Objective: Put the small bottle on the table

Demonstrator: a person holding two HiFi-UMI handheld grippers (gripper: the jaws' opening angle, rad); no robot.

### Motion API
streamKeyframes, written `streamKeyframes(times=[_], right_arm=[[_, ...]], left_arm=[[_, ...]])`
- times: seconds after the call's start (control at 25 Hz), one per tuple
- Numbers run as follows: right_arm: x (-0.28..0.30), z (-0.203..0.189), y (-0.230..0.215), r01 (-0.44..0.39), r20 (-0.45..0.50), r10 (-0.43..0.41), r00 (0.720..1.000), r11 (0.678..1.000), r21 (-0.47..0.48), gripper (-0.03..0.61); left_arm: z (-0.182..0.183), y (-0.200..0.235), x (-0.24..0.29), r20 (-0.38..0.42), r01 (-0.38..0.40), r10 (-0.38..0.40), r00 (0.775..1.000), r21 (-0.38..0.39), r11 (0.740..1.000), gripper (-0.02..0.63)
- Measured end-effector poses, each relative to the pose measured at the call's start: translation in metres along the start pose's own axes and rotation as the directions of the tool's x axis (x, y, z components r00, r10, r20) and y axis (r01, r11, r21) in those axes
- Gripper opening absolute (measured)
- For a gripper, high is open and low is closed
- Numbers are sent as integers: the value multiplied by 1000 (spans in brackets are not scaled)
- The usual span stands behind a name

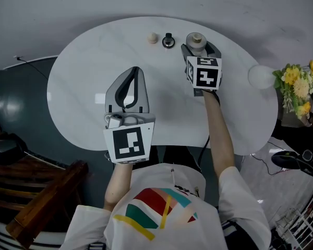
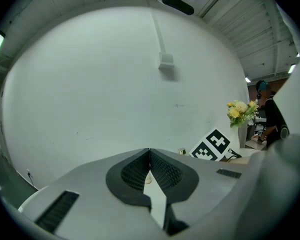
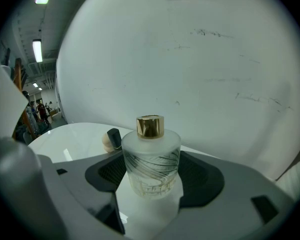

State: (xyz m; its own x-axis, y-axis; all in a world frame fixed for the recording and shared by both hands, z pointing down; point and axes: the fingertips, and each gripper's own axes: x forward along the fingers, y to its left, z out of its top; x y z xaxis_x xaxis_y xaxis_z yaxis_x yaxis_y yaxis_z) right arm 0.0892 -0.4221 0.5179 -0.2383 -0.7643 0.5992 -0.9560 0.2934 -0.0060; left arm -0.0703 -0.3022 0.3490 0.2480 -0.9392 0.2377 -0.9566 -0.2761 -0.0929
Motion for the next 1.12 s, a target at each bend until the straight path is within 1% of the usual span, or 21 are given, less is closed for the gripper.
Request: streamKeyframes(times=[0.2,0.48,0.76,1.12], right_arm=[[14,-11,-7,4,-37,-3,999,1000,20,324],[30,-23,-17,19,-73,-18,997,1000,21,324],[34,-23,-21,17,-67,-16,998,1000,16,324],[35,-30,-19,10,-82,-8,997,1000,20,324]], left_arm=[[-3,1,3,-10,0,0,1000,2,1000,17],[-12,-1,7,-36,5,-4,999,14,1000,17],[-16,-3,7,-45,2,-1,999,19,1000,17],[-21,-2,5,-55,-2,2,998,12,1000,17]])
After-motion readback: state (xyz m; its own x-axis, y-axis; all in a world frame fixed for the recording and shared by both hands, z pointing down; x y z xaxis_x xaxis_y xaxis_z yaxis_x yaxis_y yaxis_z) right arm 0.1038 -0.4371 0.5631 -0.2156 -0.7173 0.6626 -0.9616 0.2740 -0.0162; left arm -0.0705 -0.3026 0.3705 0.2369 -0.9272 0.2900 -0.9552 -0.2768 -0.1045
